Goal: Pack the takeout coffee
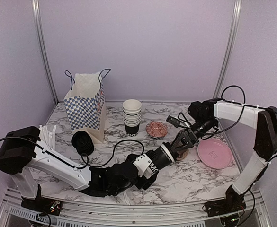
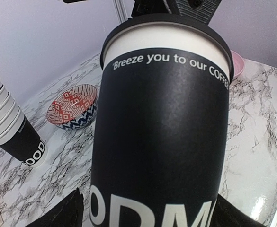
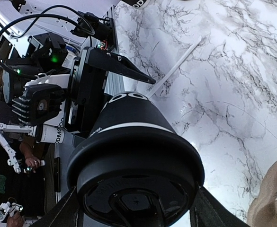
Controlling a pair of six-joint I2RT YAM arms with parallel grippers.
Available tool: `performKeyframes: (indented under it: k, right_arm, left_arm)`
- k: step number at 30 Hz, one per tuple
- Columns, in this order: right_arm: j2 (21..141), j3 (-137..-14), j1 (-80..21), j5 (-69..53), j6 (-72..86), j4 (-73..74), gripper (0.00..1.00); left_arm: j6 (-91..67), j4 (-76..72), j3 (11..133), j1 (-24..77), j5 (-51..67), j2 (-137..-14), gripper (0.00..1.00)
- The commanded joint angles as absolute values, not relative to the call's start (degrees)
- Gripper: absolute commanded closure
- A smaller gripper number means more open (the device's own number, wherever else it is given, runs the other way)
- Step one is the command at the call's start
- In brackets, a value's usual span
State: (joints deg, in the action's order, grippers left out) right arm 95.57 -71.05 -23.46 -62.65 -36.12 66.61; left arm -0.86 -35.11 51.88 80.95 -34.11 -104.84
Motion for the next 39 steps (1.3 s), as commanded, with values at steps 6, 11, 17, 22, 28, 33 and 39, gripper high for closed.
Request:
performKeyframes:
  k: [6,11,17,22,28,33,39]
  right_arm:
    - [91.17,-74.27,-26.18,-50.61,-36.38,62.44,0.41]
    - [87.43,-75.70,-32.55,-38.87,-38.48,60.74,0.41]
    - [84.08,-75.26,-42.96,-21.78,-43.04,60.72,0.41]
    - [84.31,-73.29,-49.52,-13.51,-44.16,60.38,0.41]
    - [85.23,-72.47,-55.24,-10.35,-43.45,59.63,0.40]
    - [85.66,-70.55,-60.08,-5.54,-43.29,58.01,0.37]
    - [87.33,-70.11,-62.91,-3.22,-43.51,57.70,0.26]
  left_arm:
    - [-5.27,-21.95,46.86,83.76,-33.55,-96.16,0.05]
    - [-12.20,-12.25,47.03,84.64,-34.22,-91.51,0.05]
    - [-19.24,-8.26,46.77,84.37,-39.15,-88.37,0.05]
    - [-25.52,-9.00,44.91,82.73,-39.90,-86.19,0.03]
    - [-31.24,-8.70,43.58,80.24,-38.78,-83.28,0.01]
    - [-36.61,-9.24,43.07,77.49,-36.21,-82.02,0.01]
    - [-38.55,-11.02,43.81,75.92,-31.76,-82.87,0.01]
